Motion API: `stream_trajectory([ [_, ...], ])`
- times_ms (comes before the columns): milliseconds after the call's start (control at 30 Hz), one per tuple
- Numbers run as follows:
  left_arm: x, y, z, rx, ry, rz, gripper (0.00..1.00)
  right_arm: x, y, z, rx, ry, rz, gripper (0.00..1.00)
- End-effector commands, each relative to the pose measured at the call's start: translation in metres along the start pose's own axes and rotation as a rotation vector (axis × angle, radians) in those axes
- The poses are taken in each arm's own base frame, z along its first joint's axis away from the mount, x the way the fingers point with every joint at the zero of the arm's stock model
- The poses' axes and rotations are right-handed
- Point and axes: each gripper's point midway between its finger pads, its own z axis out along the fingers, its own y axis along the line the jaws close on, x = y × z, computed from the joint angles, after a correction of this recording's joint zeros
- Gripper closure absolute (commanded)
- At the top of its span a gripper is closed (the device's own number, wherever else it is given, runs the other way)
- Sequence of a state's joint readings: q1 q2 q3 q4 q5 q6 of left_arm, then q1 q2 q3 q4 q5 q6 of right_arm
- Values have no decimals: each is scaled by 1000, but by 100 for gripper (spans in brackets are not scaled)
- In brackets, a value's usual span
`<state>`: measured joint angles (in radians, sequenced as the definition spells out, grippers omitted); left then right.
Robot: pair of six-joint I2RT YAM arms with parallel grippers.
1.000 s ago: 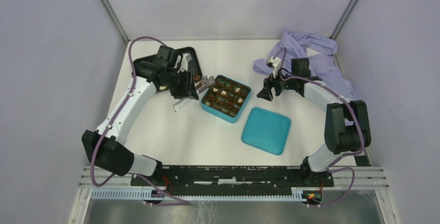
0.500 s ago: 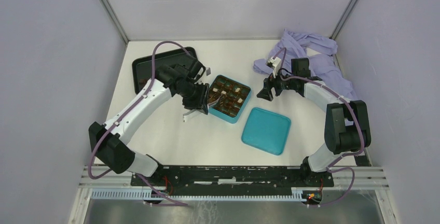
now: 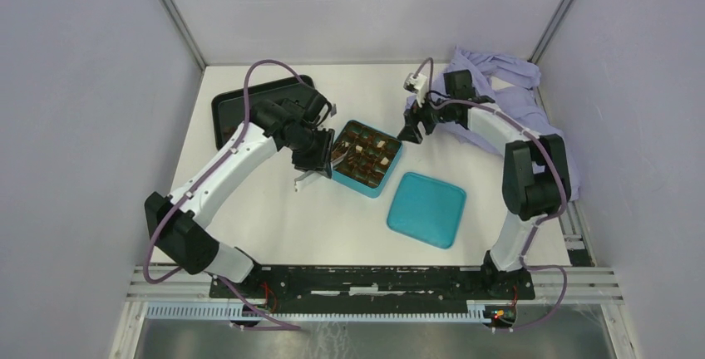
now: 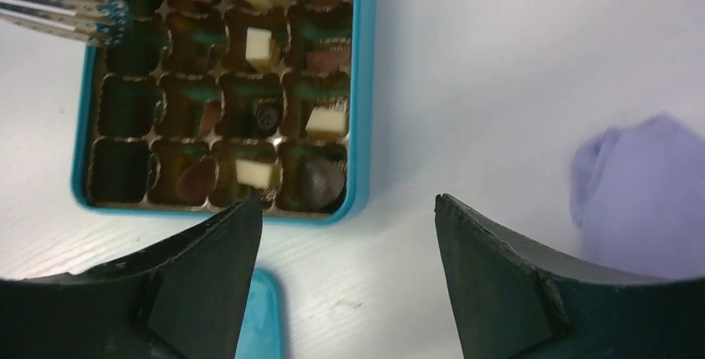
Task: Pack the chocolate
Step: Adjust the packing box at the center of the board.
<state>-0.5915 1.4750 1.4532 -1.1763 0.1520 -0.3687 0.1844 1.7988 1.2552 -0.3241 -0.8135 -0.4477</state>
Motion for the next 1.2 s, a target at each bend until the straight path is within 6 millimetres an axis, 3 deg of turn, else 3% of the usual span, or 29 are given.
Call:
stream_trajectory([
  [0, -17, -5, -16, -10, -74, -12, 84, -24, -2, 29, -1, 66, -111, 19],
  [233, -15, -2, -20, -21, -88, -28, 83, -30, -14, 68, 61, 156, -150, 22],
  [500, -14, -1, -21, -27, -84, -31, 83, -8, -17, 88, 75, 245, -161, 30],
  [633, -15, -2, -21, -28, -80, -27, 83, 1, -14, 96, 67, 275, -177, 39],
  [733, -16, -2, -23, -32, -85, -26, 83, 1, -13, 98, 70, 278, -200, 56],
  [933, -18, 0, -27, -42, -99, -28, 83, -14, -14, 95, 98, 239, -238, 97],
  [1033, -21, -2, -33, -38, -122, -37, 83, -31, -17, 88, 133, 206, -266, 100],
  [1167, -29, -4, -47, -29, -184, -32, 84, -73, -23, 64, 234, 124, -328, 100],
])
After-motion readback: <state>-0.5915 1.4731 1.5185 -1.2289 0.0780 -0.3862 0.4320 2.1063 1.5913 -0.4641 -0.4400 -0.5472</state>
